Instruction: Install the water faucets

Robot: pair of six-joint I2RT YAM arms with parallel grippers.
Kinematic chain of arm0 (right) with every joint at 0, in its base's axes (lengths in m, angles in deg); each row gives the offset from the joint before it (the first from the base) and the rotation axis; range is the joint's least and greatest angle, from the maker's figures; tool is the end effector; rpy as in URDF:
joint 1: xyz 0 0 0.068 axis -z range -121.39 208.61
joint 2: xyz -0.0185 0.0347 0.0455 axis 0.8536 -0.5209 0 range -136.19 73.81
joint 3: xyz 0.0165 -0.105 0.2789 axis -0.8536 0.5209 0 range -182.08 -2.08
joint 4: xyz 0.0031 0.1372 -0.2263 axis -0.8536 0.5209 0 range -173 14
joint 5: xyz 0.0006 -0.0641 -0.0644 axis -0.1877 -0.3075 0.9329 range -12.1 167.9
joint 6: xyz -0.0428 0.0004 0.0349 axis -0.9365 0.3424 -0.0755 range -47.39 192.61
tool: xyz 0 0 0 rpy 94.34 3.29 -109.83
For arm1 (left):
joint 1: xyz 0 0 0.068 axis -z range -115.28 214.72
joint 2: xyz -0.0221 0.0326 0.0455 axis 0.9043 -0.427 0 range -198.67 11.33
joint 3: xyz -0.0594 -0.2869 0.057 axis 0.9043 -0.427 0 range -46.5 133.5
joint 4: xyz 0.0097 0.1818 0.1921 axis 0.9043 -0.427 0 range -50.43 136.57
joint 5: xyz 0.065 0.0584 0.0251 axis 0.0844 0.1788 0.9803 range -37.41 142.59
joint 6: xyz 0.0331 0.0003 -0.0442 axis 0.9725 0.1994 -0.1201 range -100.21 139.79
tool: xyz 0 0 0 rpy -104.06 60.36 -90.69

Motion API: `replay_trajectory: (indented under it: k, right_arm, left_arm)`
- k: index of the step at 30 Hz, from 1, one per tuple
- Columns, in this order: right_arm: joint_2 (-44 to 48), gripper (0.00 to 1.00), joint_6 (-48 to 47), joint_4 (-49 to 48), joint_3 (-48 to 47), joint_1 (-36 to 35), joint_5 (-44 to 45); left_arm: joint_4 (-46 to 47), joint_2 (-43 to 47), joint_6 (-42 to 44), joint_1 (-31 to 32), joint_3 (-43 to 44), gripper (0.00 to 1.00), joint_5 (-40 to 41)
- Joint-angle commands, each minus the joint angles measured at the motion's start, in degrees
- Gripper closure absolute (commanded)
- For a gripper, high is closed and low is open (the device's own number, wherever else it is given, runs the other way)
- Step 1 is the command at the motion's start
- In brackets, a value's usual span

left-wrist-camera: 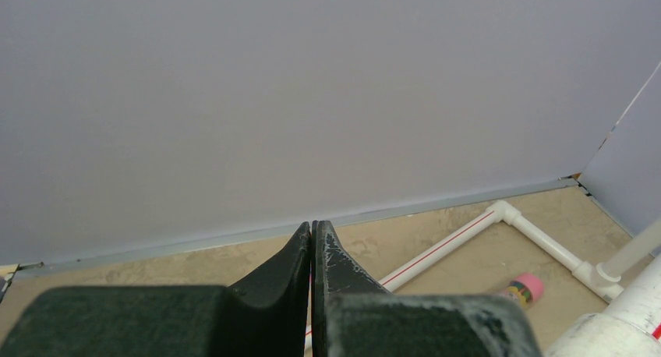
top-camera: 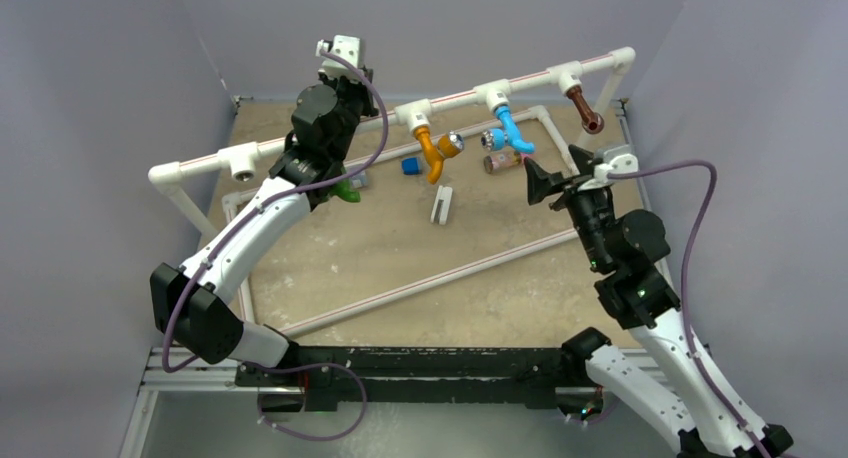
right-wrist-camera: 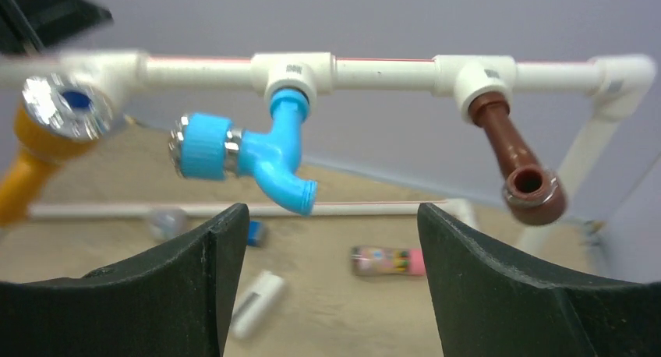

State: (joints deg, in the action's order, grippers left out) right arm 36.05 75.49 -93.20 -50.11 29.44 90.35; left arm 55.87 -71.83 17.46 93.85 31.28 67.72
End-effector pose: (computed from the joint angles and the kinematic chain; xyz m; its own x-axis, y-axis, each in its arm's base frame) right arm 0.1155 0.0552 0.4333 0.2899 0.2180 -0.9319 -0.3144 0.9414 0.1224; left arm 0.3091 -0.1608 0.4458 0.0497 -0.0728 -0.9961 0.2445 0.9679 -0.0585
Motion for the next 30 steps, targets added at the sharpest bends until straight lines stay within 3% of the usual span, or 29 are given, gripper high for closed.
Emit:
replay_trajectory:
  k: [1,15,30]
  right_arm:
    - [0.36,0.19,-30.06,3.91,-1.36,0.19,-6.68]
    - [-2.68,0.17,-66.26,-7.63,2.92,-2.09,-11.66]
    - [-13.76,0.18,-86.95,-24.77,4.57,-8.22,-7.01]
  left_arm:
    - [-19.32,-5.99,2.06,1.78,-6.67,1.0,-3.62]
    - [-19.5,-5.7,1.81,1.73,-6.5,1.0,-4.48]
    - [-19.41,-6.01,1.89,1.76,-6.5,1.0,-4.5]
